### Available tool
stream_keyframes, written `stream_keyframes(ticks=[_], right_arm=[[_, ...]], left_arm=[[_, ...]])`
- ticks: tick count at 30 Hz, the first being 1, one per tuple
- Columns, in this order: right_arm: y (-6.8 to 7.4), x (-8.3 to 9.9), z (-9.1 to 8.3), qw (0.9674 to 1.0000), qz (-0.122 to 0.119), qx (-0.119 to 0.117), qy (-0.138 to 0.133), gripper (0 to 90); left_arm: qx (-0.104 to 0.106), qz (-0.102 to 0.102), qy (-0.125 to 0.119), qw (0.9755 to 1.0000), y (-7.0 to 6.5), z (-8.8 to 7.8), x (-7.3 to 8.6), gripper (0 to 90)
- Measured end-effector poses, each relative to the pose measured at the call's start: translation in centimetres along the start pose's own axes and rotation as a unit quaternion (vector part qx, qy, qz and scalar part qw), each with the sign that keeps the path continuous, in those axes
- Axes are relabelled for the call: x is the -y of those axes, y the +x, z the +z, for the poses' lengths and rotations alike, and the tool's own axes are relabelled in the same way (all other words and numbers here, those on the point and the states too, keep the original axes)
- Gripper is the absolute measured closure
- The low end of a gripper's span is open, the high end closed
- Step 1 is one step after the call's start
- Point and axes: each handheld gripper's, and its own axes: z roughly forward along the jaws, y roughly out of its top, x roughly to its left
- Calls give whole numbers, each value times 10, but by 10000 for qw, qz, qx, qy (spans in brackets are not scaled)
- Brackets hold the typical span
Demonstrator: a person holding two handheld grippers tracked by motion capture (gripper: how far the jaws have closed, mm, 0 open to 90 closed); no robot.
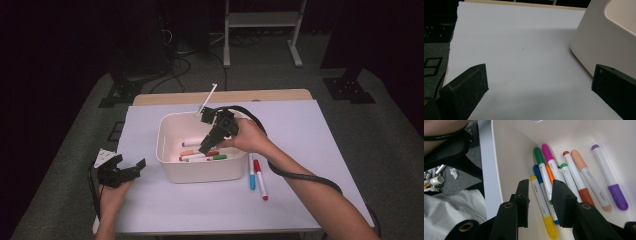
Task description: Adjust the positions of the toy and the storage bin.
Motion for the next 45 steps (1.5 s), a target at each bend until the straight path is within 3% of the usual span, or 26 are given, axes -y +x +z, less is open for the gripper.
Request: stream_keyframes(ticks=[14,22,29,36,38,45], right_arm=[[12,46,-61,9968,168,221,-752,652],[7,79,-85,9938,447,365,-950,643],[1,115,-107,9887,758,567,-1163,633],[-7,153,-105,9847,1051,619,-1248,616],[-11,169,-97,9825,1193,619,-1289,602],[-17,195,-72,9786,1470,607,-1302,585]], left_arm=[[-12,12,32,10000,-2,1,0,0],[-27,21,46,10000,-1,0,0,0],[-23,50,78,10000,-2,1,0,0],[-27,28,69,10000,-2,0,1,0],[-29,17,61,10000,-2,1,1,0],[-33,36,62,10000,-1,0,1,0]])
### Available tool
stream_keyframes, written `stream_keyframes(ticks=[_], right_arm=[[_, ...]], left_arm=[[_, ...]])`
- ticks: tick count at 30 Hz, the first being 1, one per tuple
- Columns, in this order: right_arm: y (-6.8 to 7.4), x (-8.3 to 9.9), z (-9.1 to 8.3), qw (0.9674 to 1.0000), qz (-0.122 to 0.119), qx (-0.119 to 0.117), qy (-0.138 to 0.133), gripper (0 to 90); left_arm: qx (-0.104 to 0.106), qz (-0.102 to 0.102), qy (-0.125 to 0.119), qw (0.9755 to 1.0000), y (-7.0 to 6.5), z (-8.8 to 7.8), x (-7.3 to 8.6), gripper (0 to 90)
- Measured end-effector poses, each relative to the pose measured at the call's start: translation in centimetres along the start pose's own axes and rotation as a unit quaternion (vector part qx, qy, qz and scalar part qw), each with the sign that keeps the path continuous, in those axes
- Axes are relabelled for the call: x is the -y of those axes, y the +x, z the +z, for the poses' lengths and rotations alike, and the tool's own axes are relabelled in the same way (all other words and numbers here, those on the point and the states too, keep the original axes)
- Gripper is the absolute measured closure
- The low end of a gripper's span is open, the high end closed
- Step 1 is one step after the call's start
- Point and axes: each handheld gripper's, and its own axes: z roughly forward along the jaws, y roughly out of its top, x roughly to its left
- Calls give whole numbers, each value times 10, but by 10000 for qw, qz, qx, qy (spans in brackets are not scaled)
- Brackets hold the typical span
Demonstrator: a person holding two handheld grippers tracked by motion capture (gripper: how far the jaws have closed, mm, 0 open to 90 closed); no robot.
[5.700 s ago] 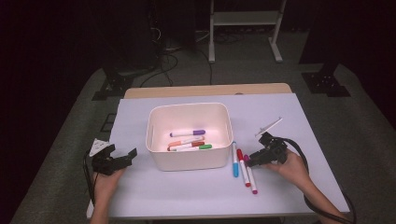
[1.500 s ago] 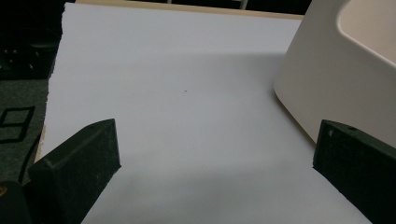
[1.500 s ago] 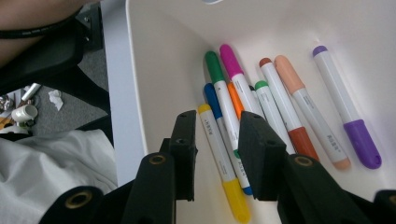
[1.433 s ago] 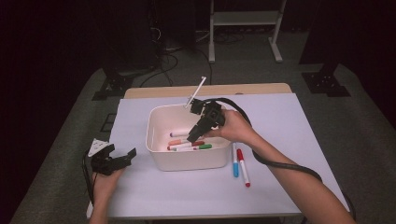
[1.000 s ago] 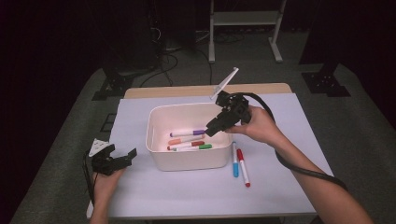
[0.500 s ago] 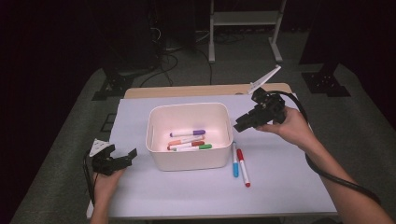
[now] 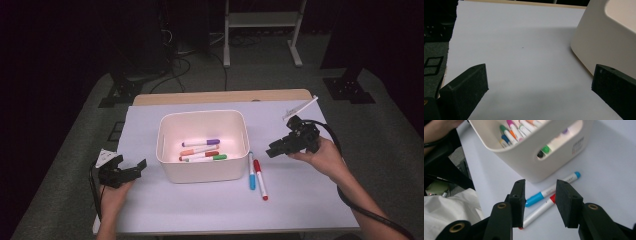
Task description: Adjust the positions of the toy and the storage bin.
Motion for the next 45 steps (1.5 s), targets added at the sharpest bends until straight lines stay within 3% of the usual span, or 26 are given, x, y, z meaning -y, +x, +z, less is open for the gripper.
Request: stream_keyframes(ticks=[5,12,17,23,30,36,45], right_arm=[[-5,18,24,9998,148,-53,86,575],[-6,35,55,9993,298,72,225,552],[-5,44,82,9983,391,285,328,545],[-6,48,96,9962,467,588,441,543],[-7,55,94,9922,406,1049,536,559],[-10,64,84,9864,409,1464,620,594],[-13,77,72,9792,323,1869,720,681]], left_arm=[[7,-4,1,10000,0,0,0,0],[15,-16,-4,10000,0,0,0,0],[13,-23,-5,10000,0,0,0,0],[-5,-53,-35,10000,1,-1,0,0],[0,-49,-33,10000,0,-1,0,0],[4,-40,-29,10000,-1,-1,0,0],[7,-34,-20,10000,-1,-1,0,0]])
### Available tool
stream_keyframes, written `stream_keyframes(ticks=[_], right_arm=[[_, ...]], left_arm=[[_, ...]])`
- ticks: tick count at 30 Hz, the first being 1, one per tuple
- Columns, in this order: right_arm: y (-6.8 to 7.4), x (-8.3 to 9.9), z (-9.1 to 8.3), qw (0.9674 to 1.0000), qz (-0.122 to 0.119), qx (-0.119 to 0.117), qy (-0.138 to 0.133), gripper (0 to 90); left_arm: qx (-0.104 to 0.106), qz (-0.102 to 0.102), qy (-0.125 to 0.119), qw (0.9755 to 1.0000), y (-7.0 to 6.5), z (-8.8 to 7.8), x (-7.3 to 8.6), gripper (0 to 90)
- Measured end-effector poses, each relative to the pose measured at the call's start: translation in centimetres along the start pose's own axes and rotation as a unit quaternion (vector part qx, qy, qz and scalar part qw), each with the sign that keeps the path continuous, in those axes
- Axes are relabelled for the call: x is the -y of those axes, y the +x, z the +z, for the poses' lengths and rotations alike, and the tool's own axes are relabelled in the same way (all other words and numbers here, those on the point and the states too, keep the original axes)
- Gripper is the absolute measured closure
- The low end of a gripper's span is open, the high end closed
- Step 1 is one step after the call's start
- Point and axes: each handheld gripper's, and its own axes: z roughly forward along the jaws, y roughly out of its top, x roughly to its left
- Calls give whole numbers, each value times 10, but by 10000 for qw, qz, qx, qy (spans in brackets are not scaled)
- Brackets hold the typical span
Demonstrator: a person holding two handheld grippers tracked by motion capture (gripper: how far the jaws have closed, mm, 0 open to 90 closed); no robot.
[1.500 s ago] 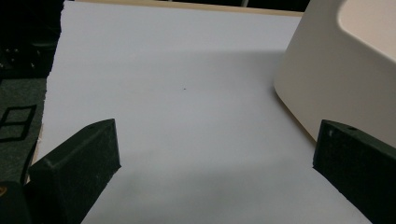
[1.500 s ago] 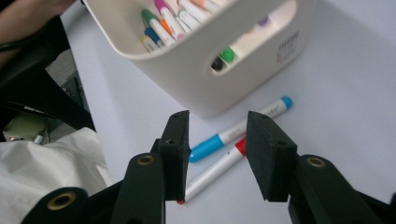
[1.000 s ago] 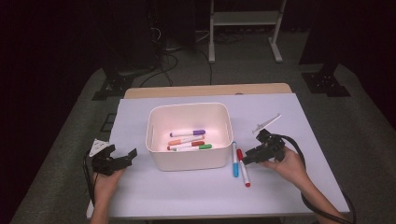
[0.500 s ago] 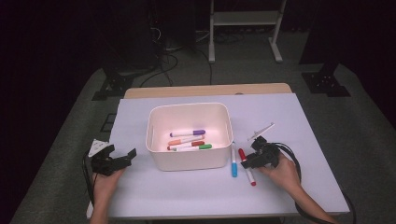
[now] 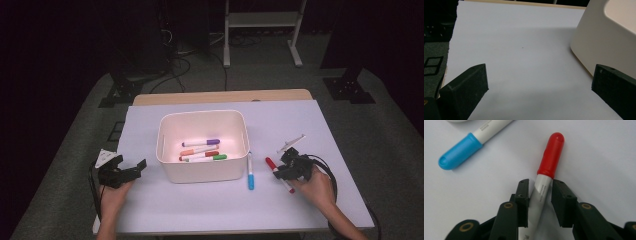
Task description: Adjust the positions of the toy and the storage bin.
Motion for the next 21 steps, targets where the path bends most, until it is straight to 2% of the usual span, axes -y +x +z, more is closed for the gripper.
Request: stream_keyframes(ticks=[3,9,12,14,17,19,20,21], right_arm=[[-3,2,0,10000,-7,-1,-31,747],[-21,3,-2,9981,211,-576,-16,757],[-31,7,-5,9952,386,-903,4,757],[-39,12,-8,9913,518,-1210,-22,757],[-48,17,-16,9869,646,-1479,-80,757],[-51,19,-18,9856,681,-1547,-103,757],[-55,20,-24,9830,711,-1691,-110,757],[-55,20,-24,9830,711,-1691,-110,757]], left_arm=[[1,-6,2,10000,0,0,0,0],[-10,4,2,10000,0,0,0,0],[-10,13,20,10000,0,0,0,0],[-11,21,18,10000,0,1,0,0],[-12,34,33,10000,-1,1,0,0],[-10,26,28,10000,-1,1,0,0],[-9,31,33,10000,-1,2,0,0],[-9,31,33,10000,-1,2,0,0]])
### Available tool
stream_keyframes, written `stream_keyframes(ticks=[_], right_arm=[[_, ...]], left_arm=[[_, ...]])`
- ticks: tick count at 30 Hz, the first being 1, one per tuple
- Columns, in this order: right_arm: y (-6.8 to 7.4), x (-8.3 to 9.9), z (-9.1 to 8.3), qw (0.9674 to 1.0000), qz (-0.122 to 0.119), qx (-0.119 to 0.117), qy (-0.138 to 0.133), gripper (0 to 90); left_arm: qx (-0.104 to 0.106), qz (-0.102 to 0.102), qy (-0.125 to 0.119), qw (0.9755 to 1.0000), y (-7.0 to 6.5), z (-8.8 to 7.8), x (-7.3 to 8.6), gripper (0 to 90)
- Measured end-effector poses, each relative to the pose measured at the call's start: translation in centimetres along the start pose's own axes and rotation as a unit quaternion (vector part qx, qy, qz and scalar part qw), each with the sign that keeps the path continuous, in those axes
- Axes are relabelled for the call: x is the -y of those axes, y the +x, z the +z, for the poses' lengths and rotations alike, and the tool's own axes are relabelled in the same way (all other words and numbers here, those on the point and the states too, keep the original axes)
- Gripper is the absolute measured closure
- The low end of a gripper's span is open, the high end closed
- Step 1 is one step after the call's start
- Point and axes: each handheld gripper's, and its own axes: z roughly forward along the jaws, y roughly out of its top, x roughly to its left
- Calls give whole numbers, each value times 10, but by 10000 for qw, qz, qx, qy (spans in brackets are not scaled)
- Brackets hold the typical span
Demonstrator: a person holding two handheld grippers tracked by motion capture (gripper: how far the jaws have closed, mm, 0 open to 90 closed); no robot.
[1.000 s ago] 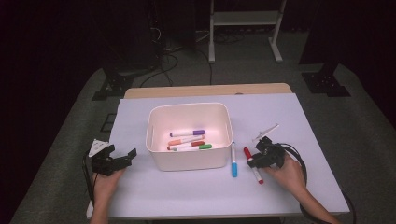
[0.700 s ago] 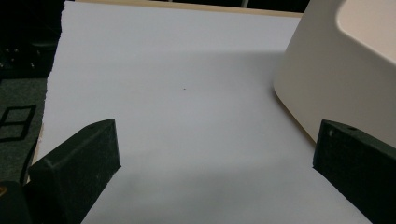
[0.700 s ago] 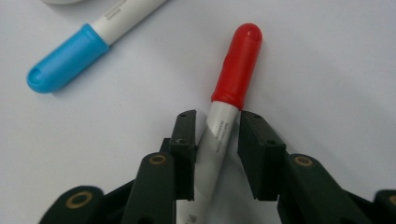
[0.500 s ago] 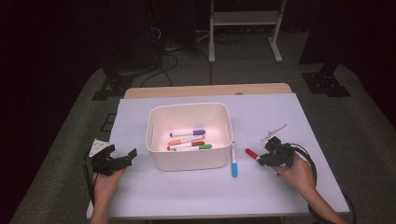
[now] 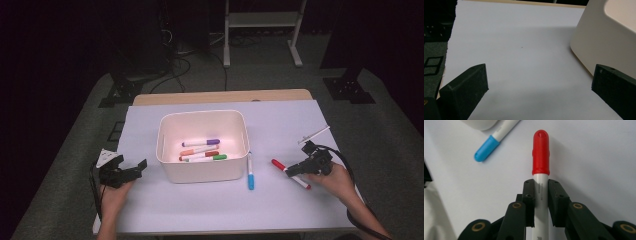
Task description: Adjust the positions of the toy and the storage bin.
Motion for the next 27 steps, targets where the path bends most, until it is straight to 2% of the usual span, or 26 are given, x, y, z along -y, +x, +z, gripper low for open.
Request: stream_keyframes(ticks=[2,11,16,27], right_arm=[[0,-1,-10,9999,10,-161,-38,756],[8,-10,-36,9995,-96,-275,-154,756],[15,-20,-54,9988,-197,-331,-312,757],[27,-38,-68,9982,-361,-381,-305,756]], left_arm=[[-3,6,4,10000,0,0,0,0],[-13,5,1,10000,1,0,0,0],[-13,3,-4,10000,1,-1,0,0],[-8,12,1,10000,1,0,0,0]])
